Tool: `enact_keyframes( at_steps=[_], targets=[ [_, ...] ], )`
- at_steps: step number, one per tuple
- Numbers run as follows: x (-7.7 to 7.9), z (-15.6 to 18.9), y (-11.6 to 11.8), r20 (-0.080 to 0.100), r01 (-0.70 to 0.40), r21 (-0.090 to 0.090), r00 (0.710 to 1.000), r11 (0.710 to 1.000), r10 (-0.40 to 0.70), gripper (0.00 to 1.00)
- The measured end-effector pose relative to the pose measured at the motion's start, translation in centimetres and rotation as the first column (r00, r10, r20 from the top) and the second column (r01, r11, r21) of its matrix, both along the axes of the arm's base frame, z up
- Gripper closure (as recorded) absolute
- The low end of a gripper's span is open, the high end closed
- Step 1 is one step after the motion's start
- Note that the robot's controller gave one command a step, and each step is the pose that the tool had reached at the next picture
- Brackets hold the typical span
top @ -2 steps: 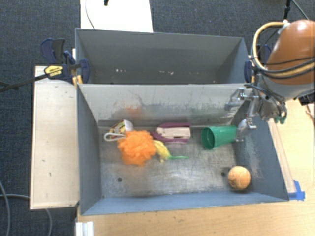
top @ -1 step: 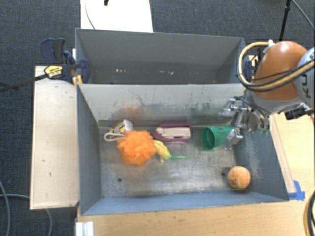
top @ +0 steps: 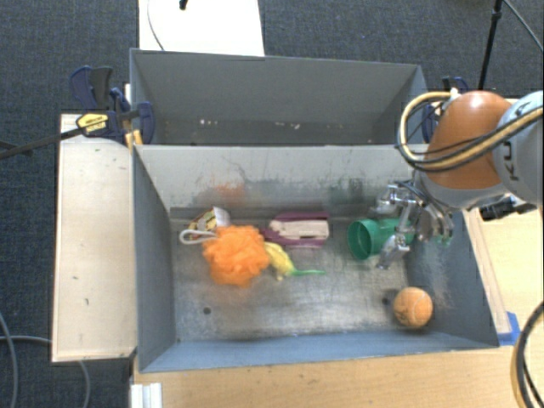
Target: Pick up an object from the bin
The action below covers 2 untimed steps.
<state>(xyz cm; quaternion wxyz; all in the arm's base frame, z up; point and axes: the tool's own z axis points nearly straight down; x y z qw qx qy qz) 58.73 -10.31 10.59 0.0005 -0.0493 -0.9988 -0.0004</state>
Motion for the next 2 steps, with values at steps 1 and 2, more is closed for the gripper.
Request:
enact_keyframes(
  at_steps=[1,2],
  targets=[
    [0.4,4.4,2.2,0.005,0.178,0.000,0.984,0.984,-0.178,0.00],
    [0.8,-3.4,1.4,0.013,0.094,0.000,0.995,0.996,-0.094,0.00]
  ],
)
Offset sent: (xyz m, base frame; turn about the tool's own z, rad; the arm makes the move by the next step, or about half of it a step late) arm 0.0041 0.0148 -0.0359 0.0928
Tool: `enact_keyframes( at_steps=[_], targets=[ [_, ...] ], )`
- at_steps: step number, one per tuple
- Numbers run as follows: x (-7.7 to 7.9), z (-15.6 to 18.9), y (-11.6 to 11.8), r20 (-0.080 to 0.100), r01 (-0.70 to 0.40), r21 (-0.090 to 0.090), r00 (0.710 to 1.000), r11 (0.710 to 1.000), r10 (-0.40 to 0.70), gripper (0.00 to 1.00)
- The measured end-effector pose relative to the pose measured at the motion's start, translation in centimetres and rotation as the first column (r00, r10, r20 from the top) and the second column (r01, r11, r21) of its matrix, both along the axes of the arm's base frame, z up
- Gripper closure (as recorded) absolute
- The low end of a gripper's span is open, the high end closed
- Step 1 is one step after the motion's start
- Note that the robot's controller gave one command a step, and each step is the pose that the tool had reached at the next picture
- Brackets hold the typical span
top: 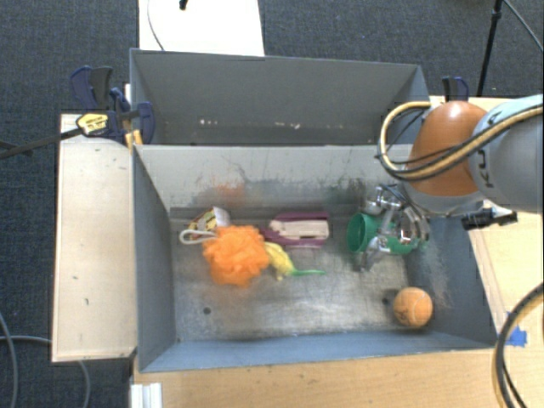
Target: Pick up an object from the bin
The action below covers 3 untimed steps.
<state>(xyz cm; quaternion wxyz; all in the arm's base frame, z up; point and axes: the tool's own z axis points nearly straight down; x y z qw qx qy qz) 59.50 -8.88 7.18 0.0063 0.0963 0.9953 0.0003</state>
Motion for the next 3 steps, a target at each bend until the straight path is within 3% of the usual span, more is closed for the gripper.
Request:
enact_keyframes(
  at_steps=[1,3],
  targets=[
    [-0.28,0.90,0.18,-0.009,-0.003,0.000,1.000,1.000,0.003,1.00],
    [-0.33,1.17,0.19,-0.010,-0.004,0.000,1.000,1.000,0.004,1.00]
  ],
)
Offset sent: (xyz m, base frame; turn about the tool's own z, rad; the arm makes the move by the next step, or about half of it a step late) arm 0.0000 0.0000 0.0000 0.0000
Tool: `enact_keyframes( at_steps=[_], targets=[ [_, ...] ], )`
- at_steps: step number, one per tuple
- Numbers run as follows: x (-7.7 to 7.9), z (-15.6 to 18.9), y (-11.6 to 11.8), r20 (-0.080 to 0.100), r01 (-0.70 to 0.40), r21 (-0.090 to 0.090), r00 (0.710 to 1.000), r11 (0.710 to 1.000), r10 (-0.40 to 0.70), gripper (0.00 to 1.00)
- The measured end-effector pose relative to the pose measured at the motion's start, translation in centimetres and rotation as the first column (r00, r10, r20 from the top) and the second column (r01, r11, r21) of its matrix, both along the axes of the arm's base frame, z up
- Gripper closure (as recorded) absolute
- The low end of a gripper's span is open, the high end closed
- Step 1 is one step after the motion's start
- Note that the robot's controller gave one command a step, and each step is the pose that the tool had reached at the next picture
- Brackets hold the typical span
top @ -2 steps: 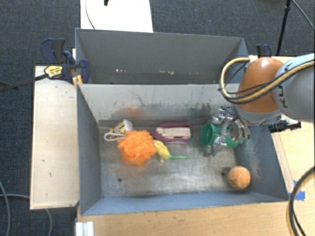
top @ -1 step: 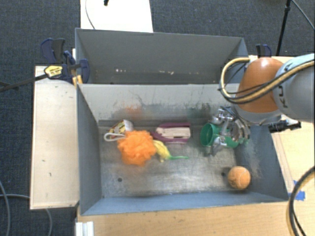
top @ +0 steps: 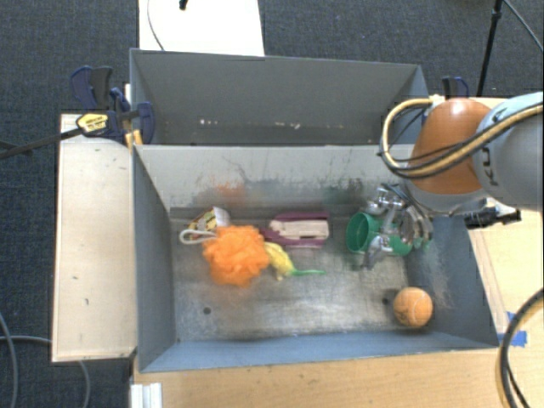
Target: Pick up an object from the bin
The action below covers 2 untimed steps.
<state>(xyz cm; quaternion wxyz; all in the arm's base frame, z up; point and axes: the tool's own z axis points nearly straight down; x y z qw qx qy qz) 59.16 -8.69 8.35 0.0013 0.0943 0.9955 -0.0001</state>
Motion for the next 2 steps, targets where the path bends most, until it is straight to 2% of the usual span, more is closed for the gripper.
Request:
enact_keyframes(
  at_steps=[2],
  targets=[
    [0.10,1.06,-0.02,0.003,-0.002,-0.001,1.000,1.000,0.002,1.00]
  ],
)
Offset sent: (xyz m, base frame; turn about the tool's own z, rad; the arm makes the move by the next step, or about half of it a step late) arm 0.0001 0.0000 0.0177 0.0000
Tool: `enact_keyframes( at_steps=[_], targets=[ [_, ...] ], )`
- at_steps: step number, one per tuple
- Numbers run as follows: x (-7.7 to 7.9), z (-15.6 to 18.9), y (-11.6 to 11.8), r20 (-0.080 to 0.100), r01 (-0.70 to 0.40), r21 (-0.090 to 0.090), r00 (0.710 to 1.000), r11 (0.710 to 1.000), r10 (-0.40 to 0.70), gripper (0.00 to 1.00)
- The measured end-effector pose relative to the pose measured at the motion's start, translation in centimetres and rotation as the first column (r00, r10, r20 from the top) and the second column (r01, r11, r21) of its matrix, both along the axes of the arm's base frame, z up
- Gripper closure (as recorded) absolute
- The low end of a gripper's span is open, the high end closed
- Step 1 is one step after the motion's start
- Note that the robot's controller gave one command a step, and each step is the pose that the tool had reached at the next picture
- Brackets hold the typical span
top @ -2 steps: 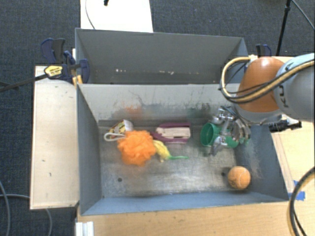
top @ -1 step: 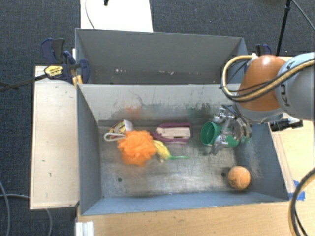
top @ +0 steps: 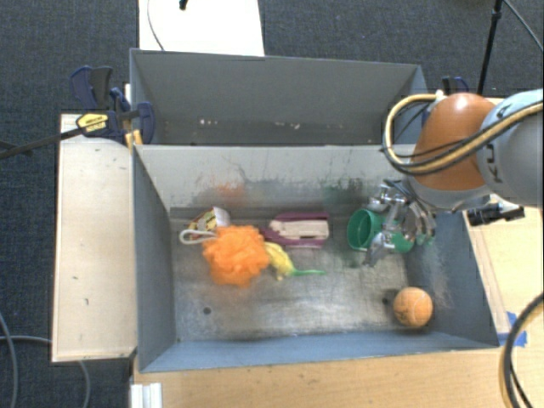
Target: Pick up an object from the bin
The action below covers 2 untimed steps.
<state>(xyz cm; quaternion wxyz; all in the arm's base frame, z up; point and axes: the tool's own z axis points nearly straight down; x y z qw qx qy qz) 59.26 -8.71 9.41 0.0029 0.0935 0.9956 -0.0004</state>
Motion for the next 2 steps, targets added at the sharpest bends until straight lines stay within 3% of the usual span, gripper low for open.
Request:
enact_keyframes(
  at_steps=[2],
  targets=[
    [-0.2,2.9,0.0,-0.011,-0.001,0.002,1.000,1.000,0.001,1.00]
  ],
)
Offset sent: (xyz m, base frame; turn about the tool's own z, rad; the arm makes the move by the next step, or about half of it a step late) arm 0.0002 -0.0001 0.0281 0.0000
